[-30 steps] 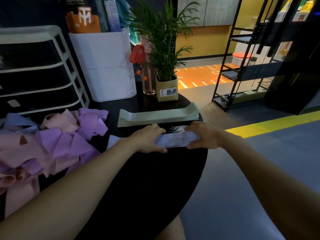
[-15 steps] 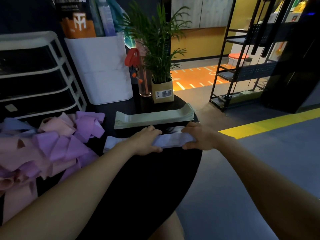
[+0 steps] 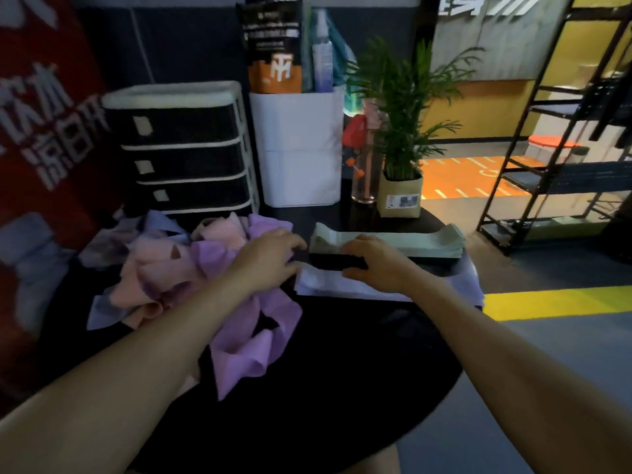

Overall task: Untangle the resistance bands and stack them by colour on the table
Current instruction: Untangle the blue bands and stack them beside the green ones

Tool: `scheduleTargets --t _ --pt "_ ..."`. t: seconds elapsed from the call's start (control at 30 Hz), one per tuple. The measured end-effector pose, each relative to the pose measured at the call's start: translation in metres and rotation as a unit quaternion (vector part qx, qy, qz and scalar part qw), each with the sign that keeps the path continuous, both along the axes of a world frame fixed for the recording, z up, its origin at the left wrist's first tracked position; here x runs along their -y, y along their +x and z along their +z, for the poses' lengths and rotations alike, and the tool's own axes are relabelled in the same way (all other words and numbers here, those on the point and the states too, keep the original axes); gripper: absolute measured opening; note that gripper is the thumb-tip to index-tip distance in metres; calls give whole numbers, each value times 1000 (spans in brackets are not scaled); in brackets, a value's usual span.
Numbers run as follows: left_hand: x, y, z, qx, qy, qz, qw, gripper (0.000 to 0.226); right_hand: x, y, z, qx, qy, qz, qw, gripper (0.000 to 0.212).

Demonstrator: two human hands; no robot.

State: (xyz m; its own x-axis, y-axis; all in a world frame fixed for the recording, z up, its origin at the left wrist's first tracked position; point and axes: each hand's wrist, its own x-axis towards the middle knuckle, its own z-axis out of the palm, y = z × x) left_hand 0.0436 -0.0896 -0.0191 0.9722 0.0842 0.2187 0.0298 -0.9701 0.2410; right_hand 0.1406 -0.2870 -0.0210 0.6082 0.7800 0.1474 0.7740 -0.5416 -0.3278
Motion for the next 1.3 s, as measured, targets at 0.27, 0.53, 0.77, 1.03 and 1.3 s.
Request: scheduleTargets --t 0.27,0.53,0.77,1.03,1.3 --pt "-74 -48 17 15 8 108 994 35 -109 -19 9 -48 72 -8 996 31" --pt "-110 -37 4 16 -25 129 991 40 -161 7 -5 -67 41 -63 995 37" --pt "-135 -14 1 21 -35 131 990 45 -191 30 -18 -60 11 -116 991 42" --pt "-152 -17 1 49 -26 128 990 35 -202 21 -15 -74 185 -127 972 13" --pt "-162 -46 14 83 -70 159 981 32 -231 -35 15 -65 267 69 959 16"
